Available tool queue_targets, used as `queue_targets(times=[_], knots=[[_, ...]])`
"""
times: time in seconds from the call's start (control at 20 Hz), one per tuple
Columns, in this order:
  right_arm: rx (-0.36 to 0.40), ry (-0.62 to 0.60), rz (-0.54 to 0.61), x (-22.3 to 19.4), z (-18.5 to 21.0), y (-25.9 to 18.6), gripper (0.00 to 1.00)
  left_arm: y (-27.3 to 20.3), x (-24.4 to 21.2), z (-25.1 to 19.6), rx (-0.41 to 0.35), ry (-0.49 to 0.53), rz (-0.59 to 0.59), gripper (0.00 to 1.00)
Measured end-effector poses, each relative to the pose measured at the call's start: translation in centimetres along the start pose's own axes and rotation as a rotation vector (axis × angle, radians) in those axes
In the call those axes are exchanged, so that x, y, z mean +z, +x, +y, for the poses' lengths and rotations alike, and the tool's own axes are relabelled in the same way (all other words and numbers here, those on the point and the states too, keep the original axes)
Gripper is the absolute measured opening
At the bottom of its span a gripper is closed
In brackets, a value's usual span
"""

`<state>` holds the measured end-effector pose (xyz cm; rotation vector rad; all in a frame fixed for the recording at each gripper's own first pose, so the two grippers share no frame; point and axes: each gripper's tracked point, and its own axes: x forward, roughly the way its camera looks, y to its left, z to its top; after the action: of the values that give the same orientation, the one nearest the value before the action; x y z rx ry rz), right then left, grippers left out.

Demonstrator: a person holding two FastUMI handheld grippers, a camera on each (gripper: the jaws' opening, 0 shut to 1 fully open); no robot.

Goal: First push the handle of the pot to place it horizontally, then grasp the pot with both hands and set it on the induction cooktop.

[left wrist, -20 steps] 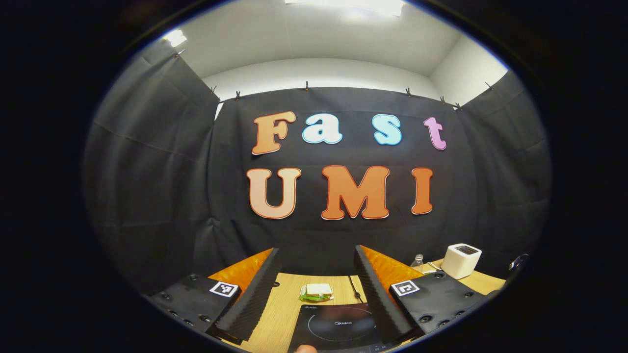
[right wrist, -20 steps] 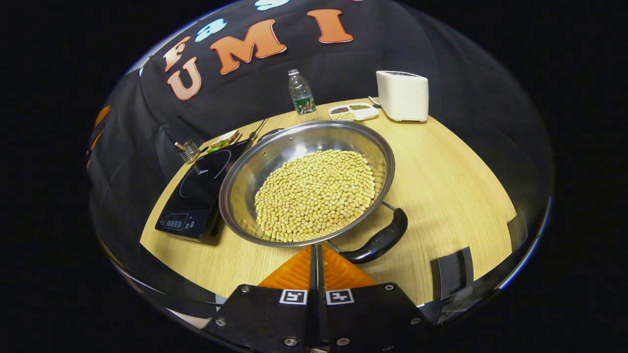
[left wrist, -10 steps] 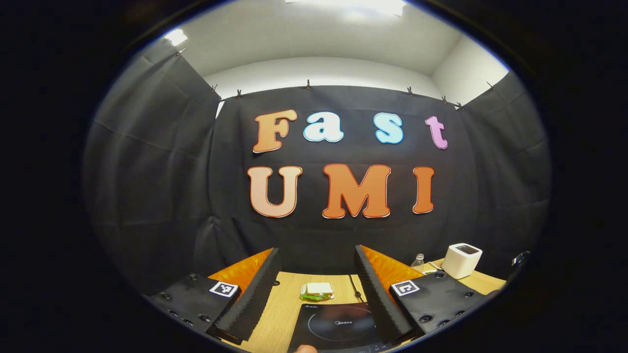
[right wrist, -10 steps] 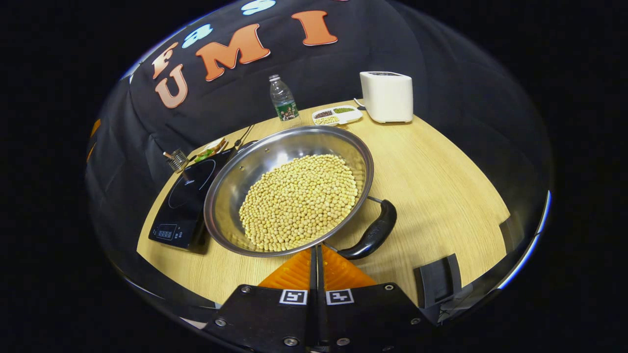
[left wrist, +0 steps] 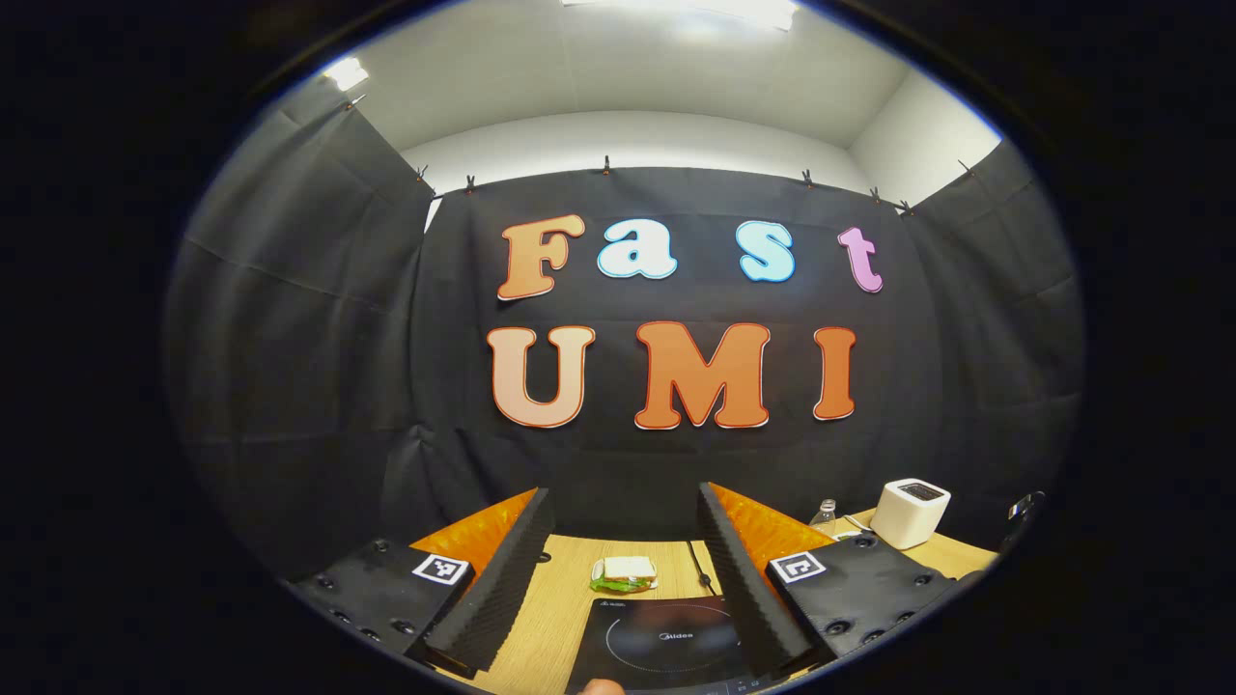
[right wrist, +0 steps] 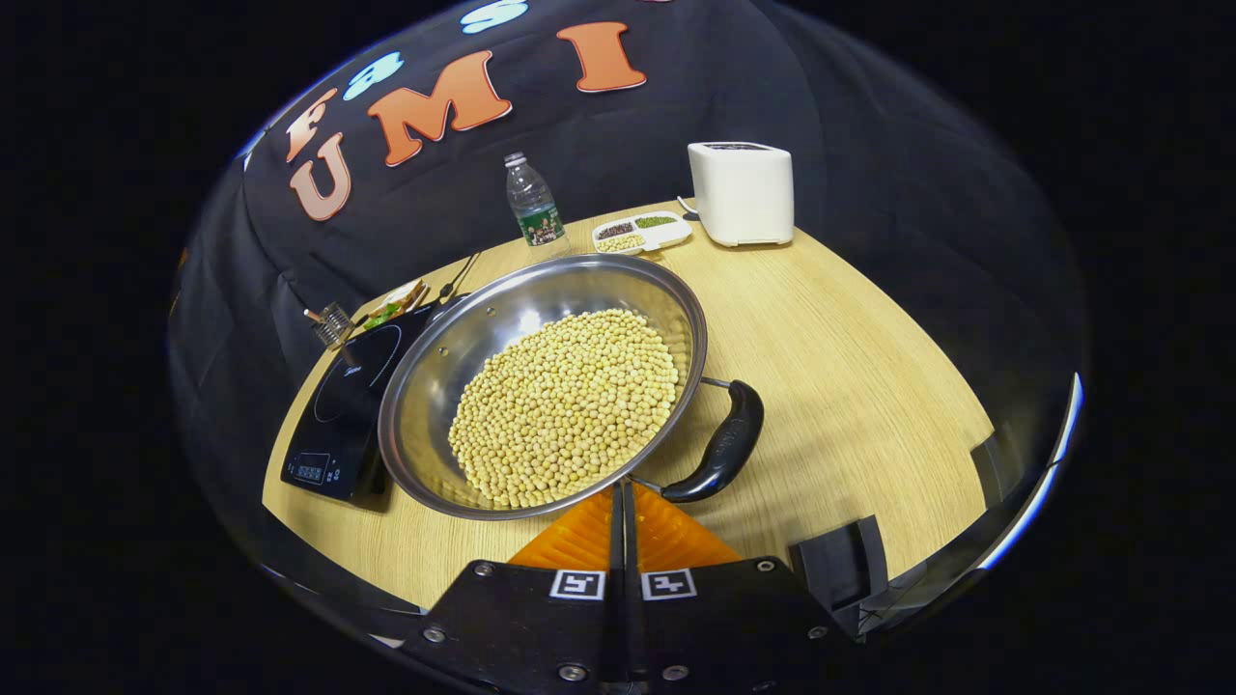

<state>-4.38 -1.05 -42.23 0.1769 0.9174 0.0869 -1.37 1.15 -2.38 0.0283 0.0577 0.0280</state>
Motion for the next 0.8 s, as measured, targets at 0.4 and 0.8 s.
queue_targets(times=[0.4,0.8], knots=[[-0.028,0.011,-0.002,0.7,-1.2,0.8,0.00,0.7,-0.5,-0.2,0.000,0.001,0.012,0.99],[-0.085,0.042,0.012,0.9,-3.4,1.6,0.00,2.0,-1.3,-0.4,0.002,-0.004,0.032,0.99]])
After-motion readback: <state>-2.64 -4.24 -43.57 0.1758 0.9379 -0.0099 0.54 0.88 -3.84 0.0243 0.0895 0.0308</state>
